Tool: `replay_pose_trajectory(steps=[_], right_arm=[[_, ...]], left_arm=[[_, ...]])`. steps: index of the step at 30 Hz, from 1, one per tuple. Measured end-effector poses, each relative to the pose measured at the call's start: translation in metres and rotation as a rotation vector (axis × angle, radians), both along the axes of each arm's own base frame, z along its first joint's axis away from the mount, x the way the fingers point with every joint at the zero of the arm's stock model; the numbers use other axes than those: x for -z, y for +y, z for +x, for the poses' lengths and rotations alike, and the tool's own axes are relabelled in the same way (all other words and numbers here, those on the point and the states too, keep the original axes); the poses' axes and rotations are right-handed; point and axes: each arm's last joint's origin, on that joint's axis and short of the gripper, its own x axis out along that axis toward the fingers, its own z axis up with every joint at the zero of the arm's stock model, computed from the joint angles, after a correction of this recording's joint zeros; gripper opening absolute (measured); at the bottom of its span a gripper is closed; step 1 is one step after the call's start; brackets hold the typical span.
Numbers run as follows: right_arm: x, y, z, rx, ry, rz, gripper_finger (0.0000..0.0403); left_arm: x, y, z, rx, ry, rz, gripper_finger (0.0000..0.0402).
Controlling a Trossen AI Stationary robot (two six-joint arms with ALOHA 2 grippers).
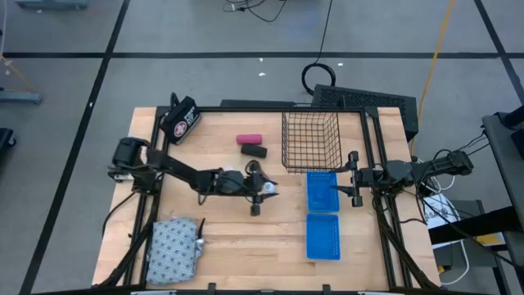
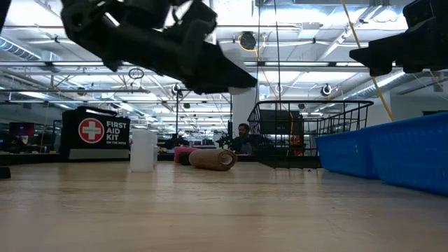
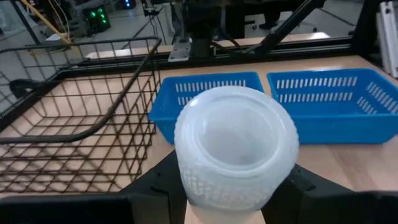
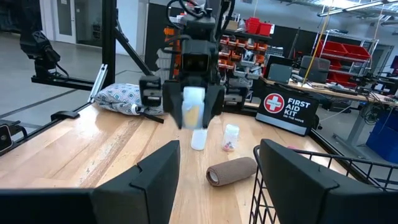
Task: Pick & Place Medicine items
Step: Put the top transparent pill bottle into the top blue basket
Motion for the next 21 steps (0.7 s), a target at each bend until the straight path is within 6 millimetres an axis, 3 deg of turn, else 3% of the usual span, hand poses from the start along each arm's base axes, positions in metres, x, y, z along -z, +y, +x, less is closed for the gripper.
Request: replay_pose_trajectory(steps=[7,12,21], right_arm=[[-0.009,0.000,-0.001,-0.001,-0.090,0.032,0.0210],[-0.023,-0.001,-0.003,-0.043,-0.219,0.400,0.0210],[-0.027,-0.006,0.007,0.202,-0.296,0.526,0.0210]], left_arm=[[0.006,-0.004,0.031,0.010,0.042,-0.071,0.0147],[0.004,-0.006,0.041,0.029,0.117,-0.052,0.0154],[0.001,0.006,0.045,0.017,0.128,-0.026,0.0155]])
